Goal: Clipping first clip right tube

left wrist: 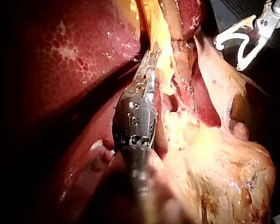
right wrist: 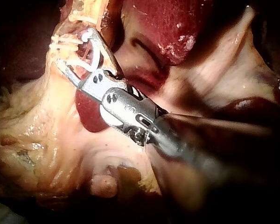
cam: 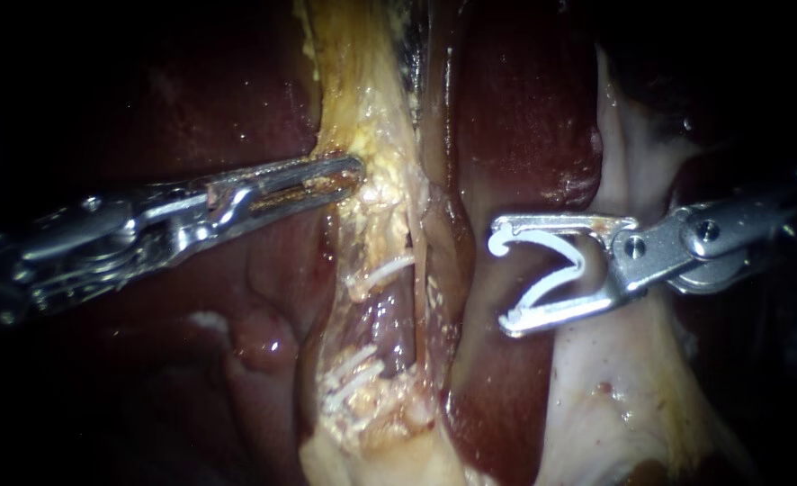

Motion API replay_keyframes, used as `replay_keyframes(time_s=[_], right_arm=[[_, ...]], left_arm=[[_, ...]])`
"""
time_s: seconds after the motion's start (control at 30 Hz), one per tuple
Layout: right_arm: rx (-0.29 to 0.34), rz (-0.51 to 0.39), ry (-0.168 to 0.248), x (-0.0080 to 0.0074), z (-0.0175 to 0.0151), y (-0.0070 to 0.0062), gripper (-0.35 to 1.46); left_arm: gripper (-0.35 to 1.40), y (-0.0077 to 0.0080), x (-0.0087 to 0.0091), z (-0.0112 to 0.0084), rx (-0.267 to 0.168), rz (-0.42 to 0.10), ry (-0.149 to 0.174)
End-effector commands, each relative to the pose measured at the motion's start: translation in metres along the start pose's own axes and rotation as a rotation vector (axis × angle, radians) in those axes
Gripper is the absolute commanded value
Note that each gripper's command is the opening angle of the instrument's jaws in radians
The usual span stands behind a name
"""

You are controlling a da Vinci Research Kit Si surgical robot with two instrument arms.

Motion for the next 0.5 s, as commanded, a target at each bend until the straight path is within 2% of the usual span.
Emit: replay_keyframes(time_s=[0.03,0.17,0.23,0.4,0.5], right_arm=[[0.0,0.0,0.0,0.0,0.0,0.0,0.6],[0.003,0.005,0.001,-0.0001,0.0001,-0.0001,0.6],[0.007,0.015,0.001,-0.0002,0.0003,-0.0002,0.6],[0.03,0.107,-0.001,-0.001,0.0015,-0.0008,0.6],[0.04,0.13,-0.001,-0.0015,0.0024,-0.001,0.6]], left_arm=[[-0.35,0.0,0.0,0.0,0.0,0.0,0.0],[-0.35,-0.0001,-0.0002,-0.0005,0.002,-0.001,0.002],[-0.35,-0.0001,-0.0007,-0.0015,0.009,-0.003,0.003],[-0.35,-0.0001,-0.0026,-0.0057,0.011,-0.013,-0.026],[-0.35,-0.0003,-0.0039,-0.0084,0.01,-0.022,-0.049]])
